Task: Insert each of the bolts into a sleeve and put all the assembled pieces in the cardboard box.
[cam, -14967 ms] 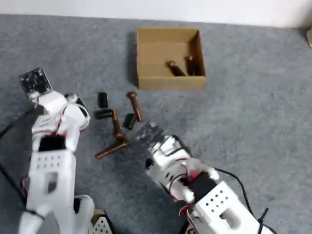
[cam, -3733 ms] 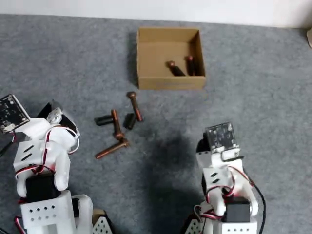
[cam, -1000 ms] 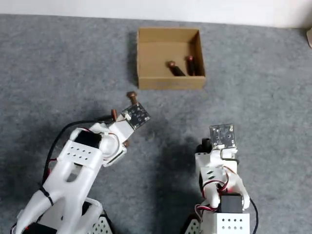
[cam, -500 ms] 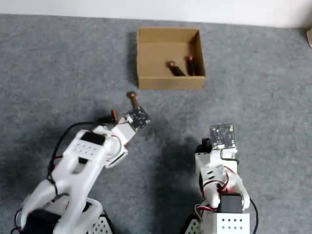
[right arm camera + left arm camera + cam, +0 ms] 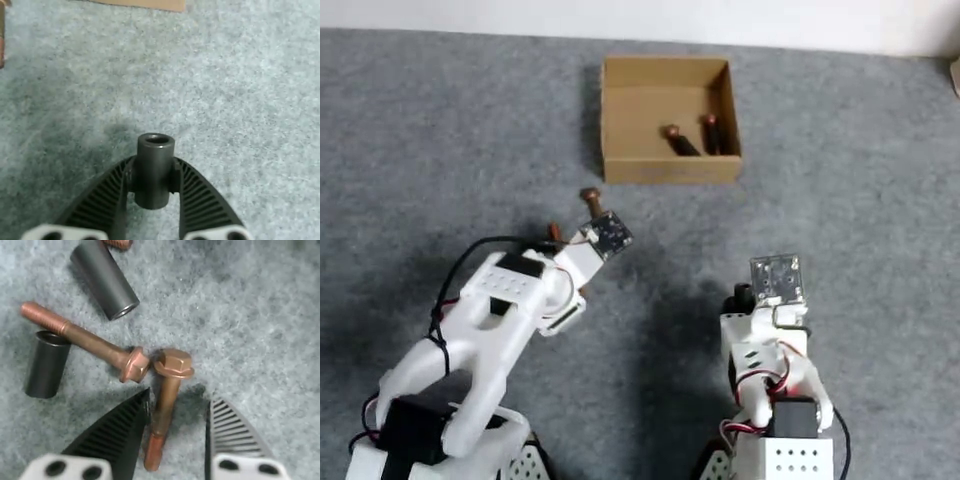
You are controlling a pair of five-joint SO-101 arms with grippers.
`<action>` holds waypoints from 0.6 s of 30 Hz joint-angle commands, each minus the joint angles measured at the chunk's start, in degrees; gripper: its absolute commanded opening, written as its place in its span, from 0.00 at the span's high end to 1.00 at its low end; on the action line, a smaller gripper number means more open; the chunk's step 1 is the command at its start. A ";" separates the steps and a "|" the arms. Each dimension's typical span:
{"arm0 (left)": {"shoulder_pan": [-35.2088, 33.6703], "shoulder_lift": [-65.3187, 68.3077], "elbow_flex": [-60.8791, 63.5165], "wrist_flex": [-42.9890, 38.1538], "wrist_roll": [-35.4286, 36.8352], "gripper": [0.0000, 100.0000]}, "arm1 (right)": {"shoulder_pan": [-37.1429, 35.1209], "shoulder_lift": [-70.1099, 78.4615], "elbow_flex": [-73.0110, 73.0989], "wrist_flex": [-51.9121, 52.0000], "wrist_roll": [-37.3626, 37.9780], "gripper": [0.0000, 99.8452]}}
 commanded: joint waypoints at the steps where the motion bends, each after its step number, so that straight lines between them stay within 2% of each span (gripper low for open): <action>1: -0.13 0.48 -2.24 -0.97 -0.09 0.83 | 1.10 -0.48 0.66 -1.89 -0.26 1.00; 14: -0.48 5.14 -1.98 -0.97 -0.18 0.83 | 1.10 -0.48 0.66 -1.89 -0.18 1.00; 18: -0.40 5.58 -1.98 -0.97 -0.18 0.86 | 1.10 -0.48 0.84 -2.51 3.25 1.00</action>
